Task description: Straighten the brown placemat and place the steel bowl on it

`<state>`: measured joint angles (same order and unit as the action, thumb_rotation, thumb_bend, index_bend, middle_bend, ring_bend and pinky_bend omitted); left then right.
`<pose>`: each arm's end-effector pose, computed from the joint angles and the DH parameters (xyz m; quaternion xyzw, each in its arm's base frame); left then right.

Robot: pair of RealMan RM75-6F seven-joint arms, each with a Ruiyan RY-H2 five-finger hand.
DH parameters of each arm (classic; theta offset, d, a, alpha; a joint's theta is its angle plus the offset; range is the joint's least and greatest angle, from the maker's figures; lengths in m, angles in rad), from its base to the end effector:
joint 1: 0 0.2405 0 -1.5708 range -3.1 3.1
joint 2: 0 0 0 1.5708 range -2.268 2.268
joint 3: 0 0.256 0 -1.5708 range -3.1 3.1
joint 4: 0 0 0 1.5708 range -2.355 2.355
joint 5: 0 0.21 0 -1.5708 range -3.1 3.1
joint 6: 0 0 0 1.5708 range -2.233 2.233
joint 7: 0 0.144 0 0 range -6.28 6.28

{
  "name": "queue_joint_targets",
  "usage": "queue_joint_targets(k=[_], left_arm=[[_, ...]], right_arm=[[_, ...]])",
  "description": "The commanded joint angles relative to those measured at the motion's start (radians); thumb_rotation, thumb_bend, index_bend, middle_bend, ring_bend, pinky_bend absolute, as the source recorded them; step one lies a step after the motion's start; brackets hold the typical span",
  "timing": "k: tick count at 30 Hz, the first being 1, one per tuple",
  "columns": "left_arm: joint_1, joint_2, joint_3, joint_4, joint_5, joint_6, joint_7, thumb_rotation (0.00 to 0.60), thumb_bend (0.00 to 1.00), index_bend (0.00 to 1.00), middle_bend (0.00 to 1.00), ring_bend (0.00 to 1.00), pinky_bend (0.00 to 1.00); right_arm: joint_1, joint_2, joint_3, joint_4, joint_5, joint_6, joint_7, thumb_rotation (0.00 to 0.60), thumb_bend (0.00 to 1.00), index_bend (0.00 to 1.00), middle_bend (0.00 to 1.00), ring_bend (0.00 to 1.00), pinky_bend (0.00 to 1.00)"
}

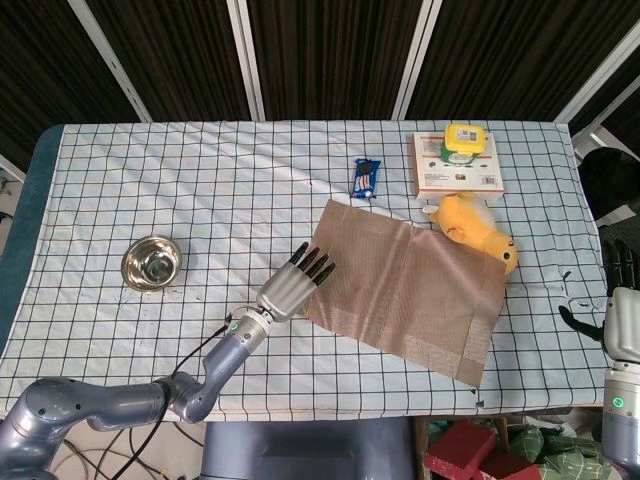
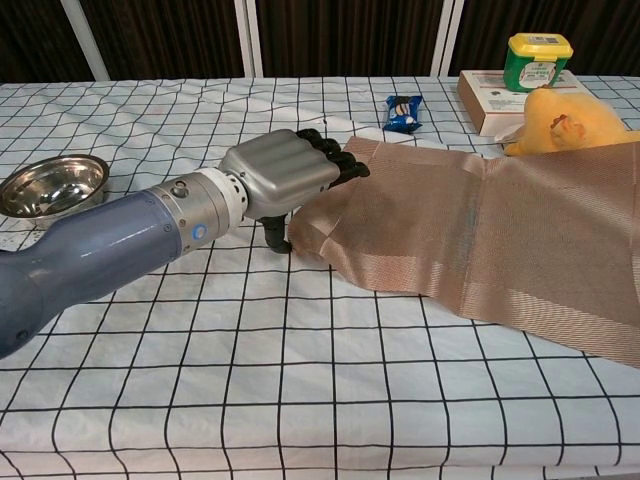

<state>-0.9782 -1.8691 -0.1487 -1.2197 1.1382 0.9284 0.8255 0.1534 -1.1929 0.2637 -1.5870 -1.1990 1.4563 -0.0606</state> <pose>-0.0574 0.3399 -0.1105 -0.8512 -0.1091 -0.3043 0.4134 -0.3181 -0.2393 0.1811 0.4676 -0.3960 0.4163 0.6717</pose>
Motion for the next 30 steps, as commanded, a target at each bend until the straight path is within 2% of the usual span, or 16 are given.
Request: queue_joint_targets(k=[1, 5, 9, 13, 16, 18, 21, 24, 30], left_arm=[[-0.003, -0.009, -0.002, 0.009, 0.004, -0.001, -0.009, 0.600, 0.17, 0.08, 0.09, 0.00, 0.07], [-0.005, -0.019, 0.001, 0.011, 0.029, 0.005, -0.040, 0.600, 0.23, 0.10, 0.10, 0.00, 0.07], [-0.002, -0.016, 0.012, 0.001, 0.066, 0.011, -0.078, 0.600, 0.34, 0.12, 0.11, 0.00, 0.07], [0.000, -0.005, 0.021, -0.006, 0.103, 0.018, -0.112, 0.600, 0.37, 0.13, 0.11, 0.00, 0.07], [0.003, 0.003, 0.024, -0.009, 0.122, 0.024, -0.130, 0.600, 0.35, 0.24, 0.12, 0.00, 0.07], [0.005, 0.007, 0.024, -0.009, 0.131, 0.030, -0.137, 0.600, 0.33, 0.37, 0.13, 0.01, 0.07], [0.009, 0.006, 0.024, -0.003, 0.147, 0.042, -0.150, 0.600, 0.30, 0.49, 0.16, 0.02, 0.09], [0.013, 0.000, 0.025, 0.012, 0.166, 0.061, -0.158, 0.600, 0.30, 0.55, 0.18, 0.02, 0.09], [0.018, -0.011, 0.026, 0.039, 0.186, 0.077, -0.172, 0.600, 0.30, 0.60, 0.20, 0.02, 0.09]], right_arm=[[0.000, 0.000, -0.001, 0.000, -0.001, -0.001, 0.001, 0.600, 0.11, 0.00, 0.00, 0.00, 0.16], [0.000, 0.000, -0.002, -0.001, -0.001, -0.003, 0.001, 0.600, 0.11, 0.00, 0.00, 0.00, 0.16], [0.000, 0.001, 0.000, -0.004, 0.004, -0.006, 0.003, 0.600, 0.11, 0.00, 0.00, 0.00, 0.16], [0.000, 0.001, -0.001, -0.007, 0.003, -0.008, 0.005, 0.600, 0.12, 0.00, 0.00, 0.00, 0.16], [-0.001, 0.002, -0.003, -0.009, 0.004, -0.010, 0.005, 0.600, 0.12, 0.00, 0.00, 0.00, 0.16], [-0.001, 0.002, -0.002, -0.011, 0.004, -0.010, 0.005, 0.600, 0.12, 0.00, 0.00, 0.00, 0.16], [-0.002, 0.003, -0.002, -0.012, 0.005, -0.010, 0.006, 0.600, 0.12, 0.00, 0.00, 0.00, 0.16], [-0.002, 0.003, -0.003, -0.014, 0.005, -0.011, 0.006, 0.600, 0.12, 0.00, 0.00, 0.00, 0.16], [-0.002, 0.004, -0.004, -0.015, 0.006, -0.013, 0.005, 0.600, 0.12, 0.00, 0.00, 0.00, 0.16]])
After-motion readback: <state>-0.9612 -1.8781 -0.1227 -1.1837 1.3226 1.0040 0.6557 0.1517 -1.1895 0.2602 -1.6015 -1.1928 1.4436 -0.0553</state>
